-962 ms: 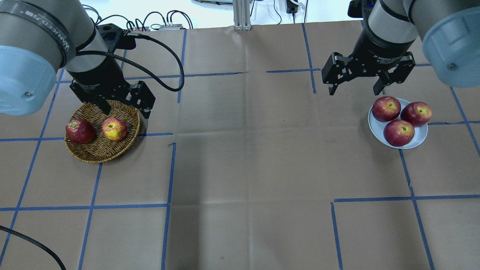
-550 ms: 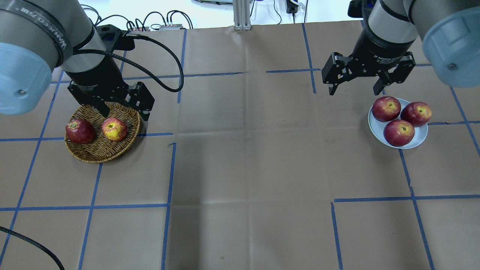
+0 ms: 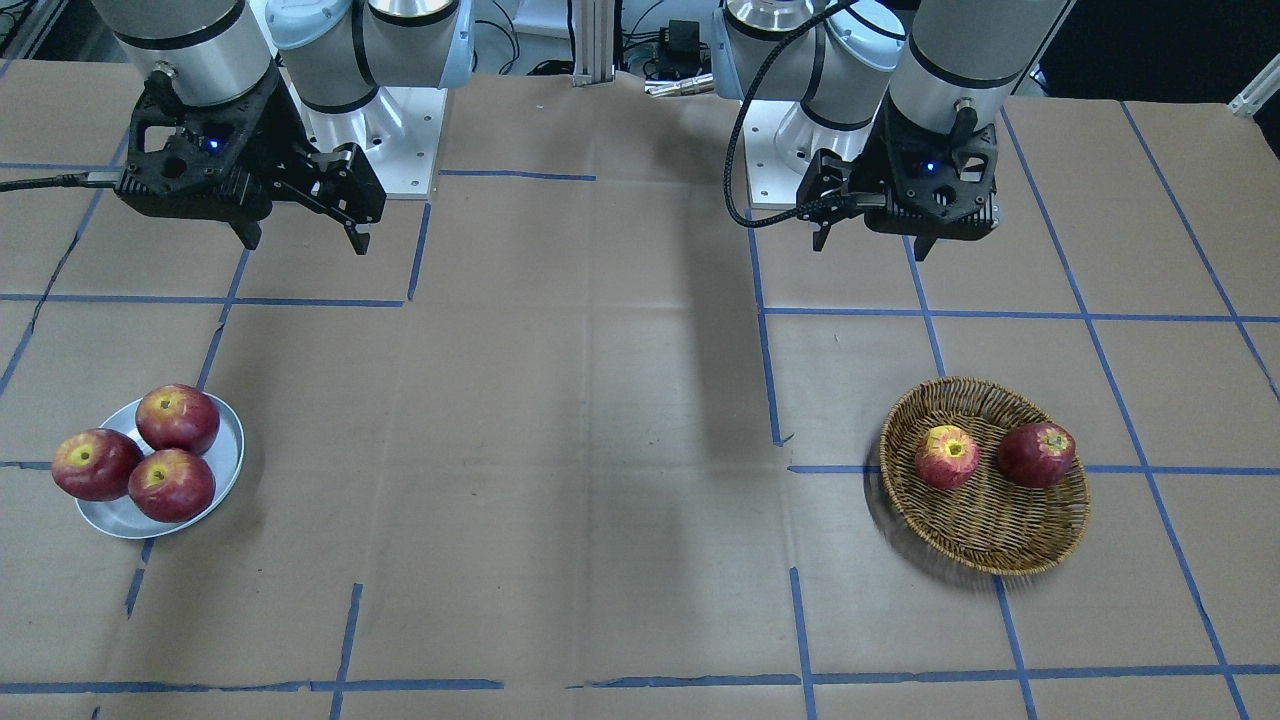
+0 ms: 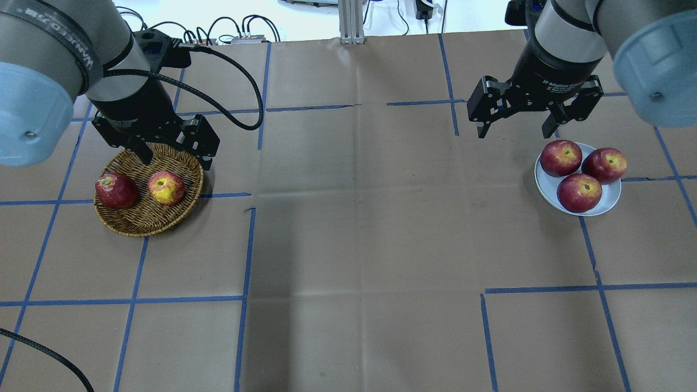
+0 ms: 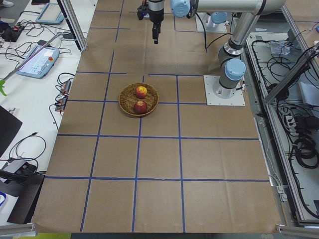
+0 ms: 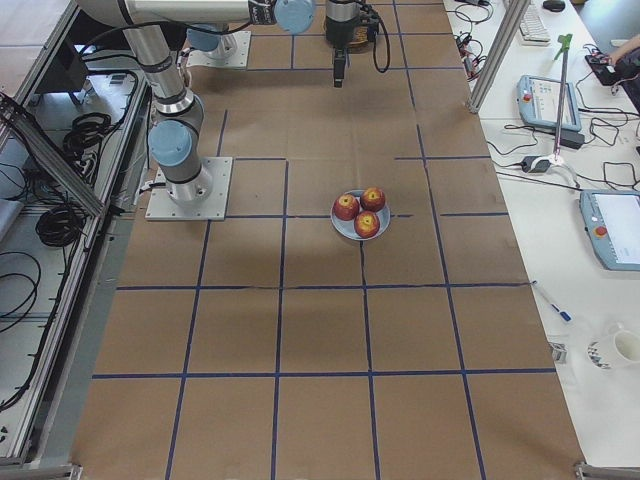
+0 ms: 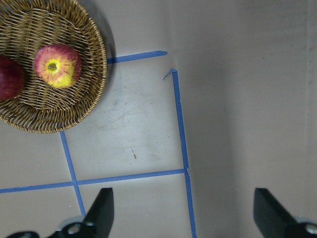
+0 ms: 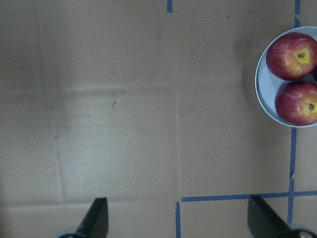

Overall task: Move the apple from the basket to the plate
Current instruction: 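Lower the left gripper into the basket and grasp the yellow-red apple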

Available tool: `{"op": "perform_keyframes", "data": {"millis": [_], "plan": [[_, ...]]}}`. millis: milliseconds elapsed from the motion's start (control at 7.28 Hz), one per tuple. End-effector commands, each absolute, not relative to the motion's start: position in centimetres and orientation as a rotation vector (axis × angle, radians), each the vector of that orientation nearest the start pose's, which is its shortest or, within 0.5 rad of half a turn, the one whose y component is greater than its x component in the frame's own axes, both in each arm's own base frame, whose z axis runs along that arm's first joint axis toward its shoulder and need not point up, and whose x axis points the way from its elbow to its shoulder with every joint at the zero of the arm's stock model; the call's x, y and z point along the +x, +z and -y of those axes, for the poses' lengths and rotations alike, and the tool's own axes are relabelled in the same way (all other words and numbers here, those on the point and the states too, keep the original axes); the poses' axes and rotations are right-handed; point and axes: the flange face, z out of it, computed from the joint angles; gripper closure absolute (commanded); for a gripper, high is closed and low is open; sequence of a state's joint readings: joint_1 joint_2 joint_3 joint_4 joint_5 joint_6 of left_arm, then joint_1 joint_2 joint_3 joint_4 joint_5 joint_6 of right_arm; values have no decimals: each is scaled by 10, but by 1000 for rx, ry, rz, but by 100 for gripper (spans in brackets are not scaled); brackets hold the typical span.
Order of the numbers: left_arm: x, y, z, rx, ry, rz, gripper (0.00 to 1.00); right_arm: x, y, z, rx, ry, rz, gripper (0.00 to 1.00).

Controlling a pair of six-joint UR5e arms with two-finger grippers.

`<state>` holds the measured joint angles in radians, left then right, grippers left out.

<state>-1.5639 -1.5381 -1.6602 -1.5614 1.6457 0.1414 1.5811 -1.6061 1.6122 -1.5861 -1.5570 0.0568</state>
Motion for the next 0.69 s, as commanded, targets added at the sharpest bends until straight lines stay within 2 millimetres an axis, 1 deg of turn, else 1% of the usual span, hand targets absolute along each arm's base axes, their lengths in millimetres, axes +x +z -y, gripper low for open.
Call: {"op": "perform_keyframes", "data": {"millis": [0,137,275,412,550], "plan": [[-107,434,501,273,15,-3039,1,140,486,476,72,-14,-3127,0],[-83,409,518,344,81,-3039,1,139,486,477,74,-14,-3127,0],[-49,380,538,355,146,-3050,1,140,486,476,72,-14,-3127,0],[-16,356,561,404,114,-3042,1,140,485,476,72,-11,-3127,0],[17,322,584,484,93,-3031,1,139,485,476,74,-11,-3127,0]]}}
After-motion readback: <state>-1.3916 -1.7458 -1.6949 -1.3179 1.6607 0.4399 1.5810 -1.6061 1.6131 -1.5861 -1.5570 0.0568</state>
